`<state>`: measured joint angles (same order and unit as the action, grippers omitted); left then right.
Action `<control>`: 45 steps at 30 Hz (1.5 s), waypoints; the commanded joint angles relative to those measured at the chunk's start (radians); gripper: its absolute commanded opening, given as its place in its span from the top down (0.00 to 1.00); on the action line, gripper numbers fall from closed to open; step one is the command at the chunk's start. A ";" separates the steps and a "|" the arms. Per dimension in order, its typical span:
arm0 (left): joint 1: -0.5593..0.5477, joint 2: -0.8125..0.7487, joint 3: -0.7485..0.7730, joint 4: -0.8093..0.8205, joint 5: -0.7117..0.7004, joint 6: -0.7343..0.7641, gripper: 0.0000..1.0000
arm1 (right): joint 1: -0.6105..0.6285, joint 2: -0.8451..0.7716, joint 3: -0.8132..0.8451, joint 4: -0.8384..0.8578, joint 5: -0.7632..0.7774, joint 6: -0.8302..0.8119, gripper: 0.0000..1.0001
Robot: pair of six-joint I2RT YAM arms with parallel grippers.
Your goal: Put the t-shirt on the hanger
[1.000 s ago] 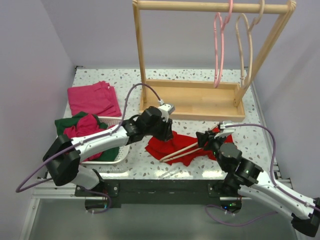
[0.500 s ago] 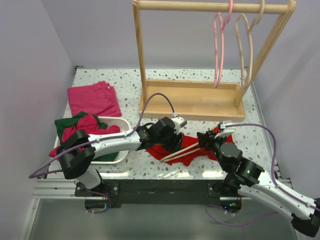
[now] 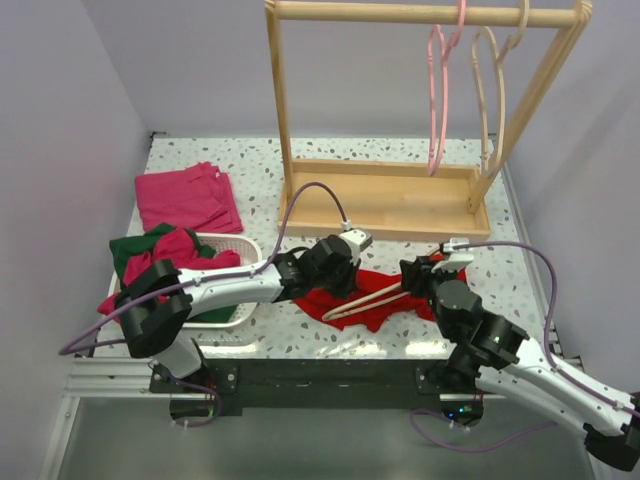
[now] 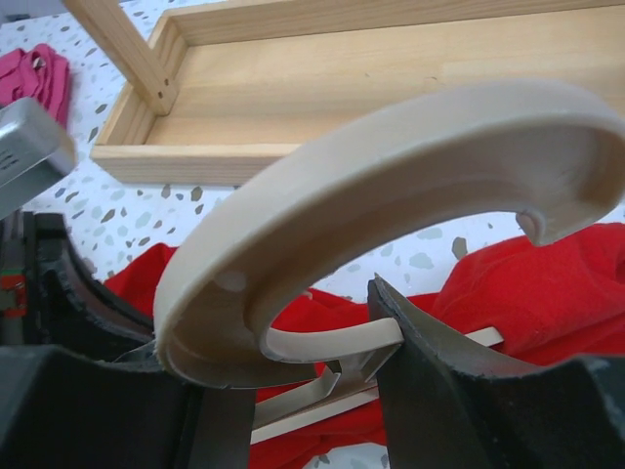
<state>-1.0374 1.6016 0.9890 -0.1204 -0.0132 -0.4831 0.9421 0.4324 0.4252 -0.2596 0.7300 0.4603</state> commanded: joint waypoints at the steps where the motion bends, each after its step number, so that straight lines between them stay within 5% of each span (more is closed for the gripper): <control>1: 0.011 -0.129 -0.049 0.033 0.001 0.006 1.00 | 0.001 0.031 0.086 -0.052 0.161 0.052 1.00; 15: 0.039 -0.403 -0.194 -0.071 0.105 -0.034 1.00 | 0.001 0.055 0.185 -0.112 0.365 0.060 1.00; 26: 0.039 -0.574 -0.127 -0.176 0.085 -0.086 1.00 | 0.001 0.083 0.205 -0.110 0.393 0.055 1.00; 39: 0.042 -0.579 -0.082 -0.190 0.085 -0.092 1.00 | 0.004 0.152 0.219 -0.056 0.327 0.029 1.00; 45: 0.042 -0.581 -0.015 -0.240 0.062 -0.088 1.00 | 0.015 0.200 0.221 -0.113 0.434 0.063 1.00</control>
<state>-1.0016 1.0416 0.8867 -0.3424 0.0555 -0.5621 0.9524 0.6189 0.6098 -0.3721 1.0538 0.4957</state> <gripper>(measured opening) 0.030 0.393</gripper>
